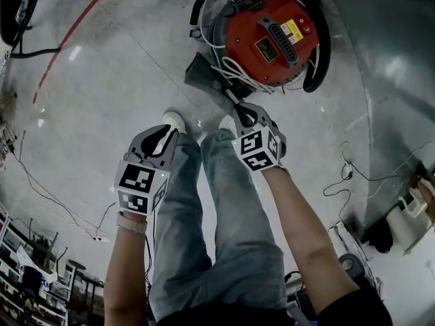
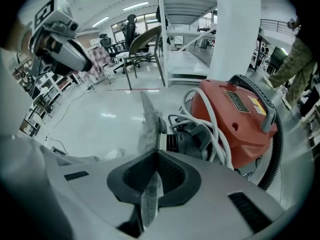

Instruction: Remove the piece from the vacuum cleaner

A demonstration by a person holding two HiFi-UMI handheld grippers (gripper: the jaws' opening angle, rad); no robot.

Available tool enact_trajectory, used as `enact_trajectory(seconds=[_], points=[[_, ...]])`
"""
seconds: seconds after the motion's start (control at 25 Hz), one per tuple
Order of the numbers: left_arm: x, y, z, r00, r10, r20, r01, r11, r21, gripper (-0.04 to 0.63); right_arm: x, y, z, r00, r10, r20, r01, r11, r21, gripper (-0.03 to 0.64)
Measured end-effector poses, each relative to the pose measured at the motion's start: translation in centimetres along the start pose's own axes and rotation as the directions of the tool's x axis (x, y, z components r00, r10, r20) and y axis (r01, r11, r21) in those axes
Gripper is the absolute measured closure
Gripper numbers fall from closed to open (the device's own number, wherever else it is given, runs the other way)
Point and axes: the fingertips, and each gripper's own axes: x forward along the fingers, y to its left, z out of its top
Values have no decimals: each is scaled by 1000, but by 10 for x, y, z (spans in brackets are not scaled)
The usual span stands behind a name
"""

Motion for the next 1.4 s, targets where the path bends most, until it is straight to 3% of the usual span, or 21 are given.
enact_trajectory(seconds=[0.36,0.56,0.76,0.84,0.92,1.0,1.16,1.24,1.28,1.4], points=[[0,-1,-6,1000,-3,-11,3,1000,-5,537,2,3,3,999,-10,-44,7,997,-72,575],[0,-1,-3,1000,-7,-1,7,1000,-2,537,3,3,0,997,-24,-67,10,981,-193,575],[-2,0,-4,1000,-6,0,6,1000,-6,537,4,1,6,994,-59,-91,26,943,-333,575],[-3,0,-7,1000,-5,-2,5,1000,-11,537,4,1,5,997,-23,-79,4,973,-232,575],[-4,1,-9,1000,-5,-4,5,1000,-15,537,3,2,4,998,33,-45,-33,999,-4,575],[-5,1,-12,1000,-5,-6,5,1000,-16,537,4,1,1,998,58,-5,-56,978,202,575],[-9,3,-15,1000,-5,-4,5,1000,-15,537,5,0,-1,998,62,30,-69,913,403,574],[-10,4,-16,1000,-2,-3,2,1000,-18,537,5,1,1,998,52,35,-62,903,424,574],[-10,5,-17,1000,-2,-3,2,1000,-19,537,5,2,3,999,39,27,-47,921,387,574],[-11,5,-20,1000,-3,-4,3,1000,-24,537,3,9,11,1000,-2,-14,4,987,162,574]])
